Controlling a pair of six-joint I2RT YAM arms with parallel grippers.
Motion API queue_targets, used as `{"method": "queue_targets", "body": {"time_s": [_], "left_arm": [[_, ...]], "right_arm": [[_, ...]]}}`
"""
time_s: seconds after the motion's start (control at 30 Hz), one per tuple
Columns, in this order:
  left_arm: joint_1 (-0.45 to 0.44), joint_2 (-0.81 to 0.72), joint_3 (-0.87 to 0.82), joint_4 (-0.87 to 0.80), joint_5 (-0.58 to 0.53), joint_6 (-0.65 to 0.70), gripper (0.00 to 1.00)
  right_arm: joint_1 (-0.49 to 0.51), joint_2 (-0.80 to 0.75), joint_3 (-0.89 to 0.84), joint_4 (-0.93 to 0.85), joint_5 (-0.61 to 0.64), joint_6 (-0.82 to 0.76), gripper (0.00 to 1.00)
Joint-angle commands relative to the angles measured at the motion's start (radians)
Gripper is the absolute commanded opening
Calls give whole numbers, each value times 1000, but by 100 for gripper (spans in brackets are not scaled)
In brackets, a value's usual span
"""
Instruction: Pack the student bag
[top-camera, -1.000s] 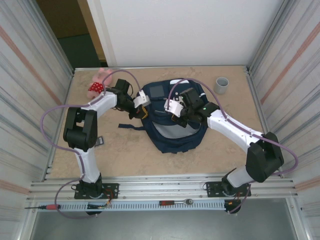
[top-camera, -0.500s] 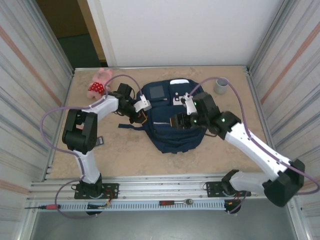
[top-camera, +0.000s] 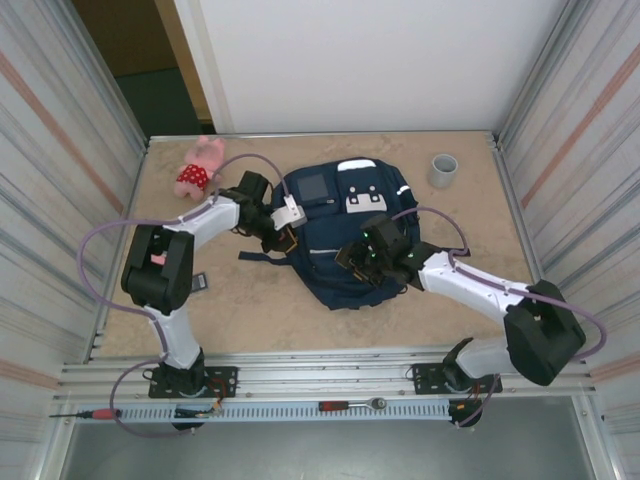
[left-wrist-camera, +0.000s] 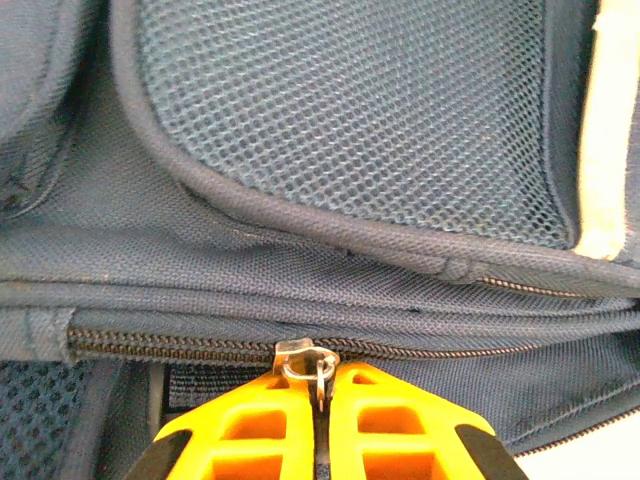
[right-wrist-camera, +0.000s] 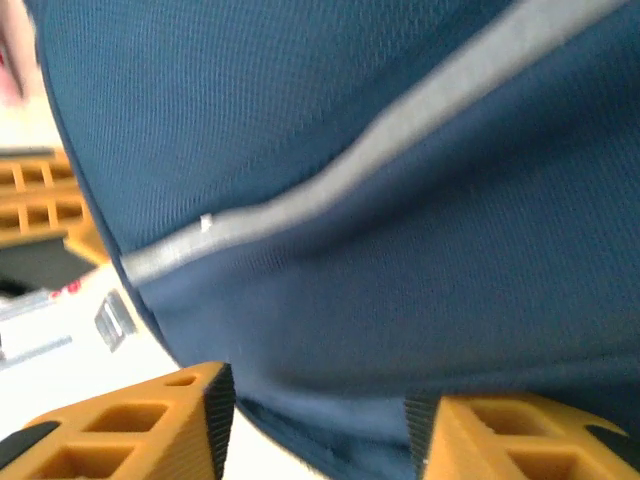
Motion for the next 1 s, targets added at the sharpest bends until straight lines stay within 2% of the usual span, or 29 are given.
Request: {"method": "queue_targets", "body": {"time_s": [0.0, 0.23, 0.63, 0.73, 0.83, 0.97], "left_arm": [[-36, -47, -23, -60, 14, -4, 4], [-125, -67, -55, -84, -5, -36, 7], [-269, -144, -125, -90, -19, -124, 14], [-313, -158, -136, -49, -4, -165, 20], [-321, -189, -149, 11, 12, -208, 29], [-315, -272, -157, 26, -15, -159, 49]], "right_arm": [[-26, 46, -9, 90, 47, 52, 42], [-44, 113, -32, 174, 108, 66, 32], [-61, 204, 16, 304, 96, 80, 27], [-69, 197, 34, 296, 83, 52, 25], [-85, 170, 43, 259, 61, -4, 23], [-143, 118, 52, 158, 11, -151, 22]]}}
